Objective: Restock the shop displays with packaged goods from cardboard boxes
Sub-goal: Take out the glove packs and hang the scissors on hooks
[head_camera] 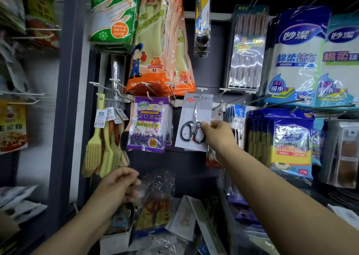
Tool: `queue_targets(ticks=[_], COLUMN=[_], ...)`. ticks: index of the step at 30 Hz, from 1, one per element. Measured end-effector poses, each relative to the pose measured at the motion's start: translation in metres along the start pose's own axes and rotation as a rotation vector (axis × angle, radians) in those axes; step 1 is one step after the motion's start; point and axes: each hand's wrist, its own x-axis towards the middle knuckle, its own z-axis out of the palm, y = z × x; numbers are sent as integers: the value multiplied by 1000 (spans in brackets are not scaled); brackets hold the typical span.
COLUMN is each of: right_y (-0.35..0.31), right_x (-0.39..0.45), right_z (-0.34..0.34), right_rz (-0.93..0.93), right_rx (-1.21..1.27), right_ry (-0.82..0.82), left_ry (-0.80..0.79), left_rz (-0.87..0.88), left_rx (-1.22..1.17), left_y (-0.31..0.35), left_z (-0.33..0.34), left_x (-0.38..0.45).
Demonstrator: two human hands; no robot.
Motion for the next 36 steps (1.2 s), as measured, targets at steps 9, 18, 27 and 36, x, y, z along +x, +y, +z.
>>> queue_targets(ticks=[9, 18, 27, 36], right_y=[15, 24, 52, 111], right_x=[3, 21, 28, -74], right_z=[3, 6, 20, -37], right_rz=[7, 96, 274, 133], right_rx=[68, -87, -214, -94], right_ry=[59, 38, 18, -82], left_ry=[-9, -9, -1, -46], left_rz=[-14, -41, -61, -3], left_rx=[11, 27, 92, 199], left_y=[-3, -7, -18, -44], left_z=[-7, -8, -13, -2], left_x=[-1, 2, -12, -42])
